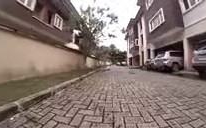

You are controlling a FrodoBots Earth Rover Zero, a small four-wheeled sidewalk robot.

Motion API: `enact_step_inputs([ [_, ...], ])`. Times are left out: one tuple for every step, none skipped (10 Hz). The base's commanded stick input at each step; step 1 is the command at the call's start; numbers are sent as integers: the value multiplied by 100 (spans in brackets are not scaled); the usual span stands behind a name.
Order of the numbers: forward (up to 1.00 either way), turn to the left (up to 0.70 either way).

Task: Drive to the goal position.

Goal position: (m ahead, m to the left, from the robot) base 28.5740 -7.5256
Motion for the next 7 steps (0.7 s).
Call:
enact_step_inputs([
  [50,0],
  [50,0],
  [50,0],
  [50,0],
  [50,0],
  [50,0],
  [50,0],
])
